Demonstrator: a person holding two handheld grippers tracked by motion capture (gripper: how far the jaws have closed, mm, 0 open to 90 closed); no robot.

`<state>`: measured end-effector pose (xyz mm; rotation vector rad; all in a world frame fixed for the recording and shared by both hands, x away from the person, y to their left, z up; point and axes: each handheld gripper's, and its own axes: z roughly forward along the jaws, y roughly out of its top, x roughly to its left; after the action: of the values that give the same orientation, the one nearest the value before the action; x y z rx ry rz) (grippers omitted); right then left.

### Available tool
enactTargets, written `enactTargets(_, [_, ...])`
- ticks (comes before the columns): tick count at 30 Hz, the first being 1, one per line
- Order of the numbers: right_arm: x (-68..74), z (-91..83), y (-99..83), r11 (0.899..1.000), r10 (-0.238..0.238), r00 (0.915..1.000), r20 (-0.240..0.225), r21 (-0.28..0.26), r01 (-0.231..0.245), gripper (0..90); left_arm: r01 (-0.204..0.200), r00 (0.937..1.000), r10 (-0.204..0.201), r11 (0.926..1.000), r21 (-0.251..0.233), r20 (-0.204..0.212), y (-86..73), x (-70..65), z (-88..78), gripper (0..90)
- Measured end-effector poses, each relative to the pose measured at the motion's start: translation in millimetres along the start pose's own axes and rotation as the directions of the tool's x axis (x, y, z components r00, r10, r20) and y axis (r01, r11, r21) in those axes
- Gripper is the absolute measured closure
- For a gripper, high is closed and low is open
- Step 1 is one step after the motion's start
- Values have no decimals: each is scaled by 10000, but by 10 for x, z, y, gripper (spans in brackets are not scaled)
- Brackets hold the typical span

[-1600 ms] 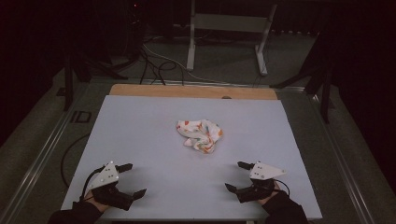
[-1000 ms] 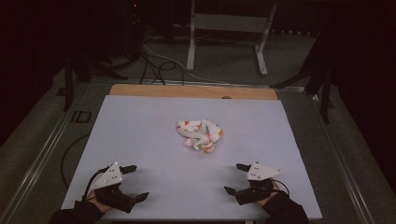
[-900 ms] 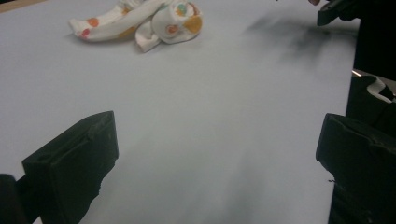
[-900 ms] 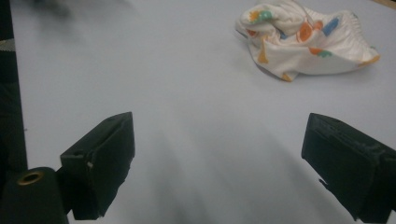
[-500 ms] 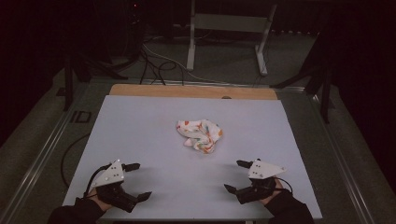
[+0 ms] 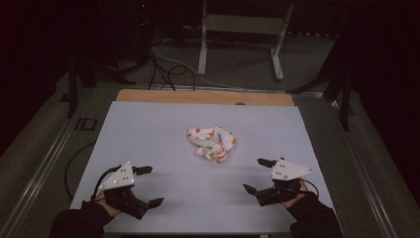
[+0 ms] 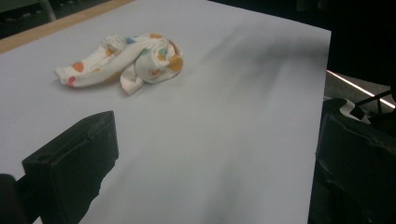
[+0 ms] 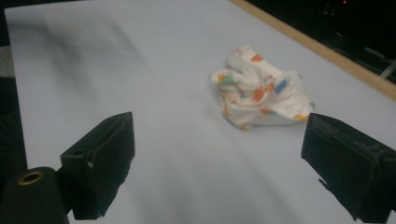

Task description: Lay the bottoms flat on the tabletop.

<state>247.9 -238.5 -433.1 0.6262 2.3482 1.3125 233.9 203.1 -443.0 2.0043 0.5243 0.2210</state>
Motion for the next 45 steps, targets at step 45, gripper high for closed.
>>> enactTargets(45, [-423, 833, 210, 9884, 1507, 9808, 1234, -25, -1515, 101, 517, 9968, -477, 9967, 633, -639, 383, 466, 957, 0])
